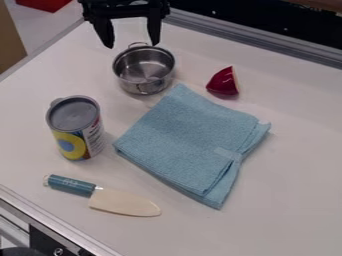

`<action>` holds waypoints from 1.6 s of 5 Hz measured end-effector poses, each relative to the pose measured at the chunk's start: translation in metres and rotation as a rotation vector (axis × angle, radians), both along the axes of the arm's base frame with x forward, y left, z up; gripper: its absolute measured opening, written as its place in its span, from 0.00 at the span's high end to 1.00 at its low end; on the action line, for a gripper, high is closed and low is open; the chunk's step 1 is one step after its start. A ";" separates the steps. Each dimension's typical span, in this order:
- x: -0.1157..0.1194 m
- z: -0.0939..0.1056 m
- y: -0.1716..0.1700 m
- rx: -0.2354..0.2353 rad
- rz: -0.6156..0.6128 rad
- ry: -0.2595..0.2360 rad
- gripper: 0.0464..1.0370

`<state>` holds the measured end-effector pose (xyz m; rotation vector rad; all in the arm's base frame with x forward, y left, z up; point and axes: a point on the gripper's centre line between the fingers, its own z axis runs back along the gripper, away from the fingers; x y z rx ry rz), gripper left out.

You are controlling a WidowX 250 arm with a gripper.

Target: Move the red object inside the silver pot

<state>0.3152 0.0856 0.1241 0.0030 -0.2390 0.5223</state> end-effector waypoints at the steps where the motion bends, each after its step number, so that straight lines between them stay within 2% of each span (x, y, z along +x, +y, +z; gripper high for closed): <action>1: -0.002 -0.011 -0.002 -0.006 -0.017 0.038 0.04; 2: 0.016 -0.025 -0.020 0.050 -0.269 0.106 0.04; 3: 0.028 -0.036 -0.043 0.126 -0.532 0.118 0.04; 4: 0.039 -0.039 -0.060 0.106 -0.773 0.118 0.04; 5: 0.050 -0.042 -0.067 0.027 -1.026 0.106 0.04; 6: 0.061 -0.048 -0.070 0.045 -1.275 0.095 0.04; 7: 0.069 -0.049 -0.078 0.095 -1.515 -0.003 0.04; 8: 0.075 -0.055 -0.091 0.054 -1.745 -0.083 0.04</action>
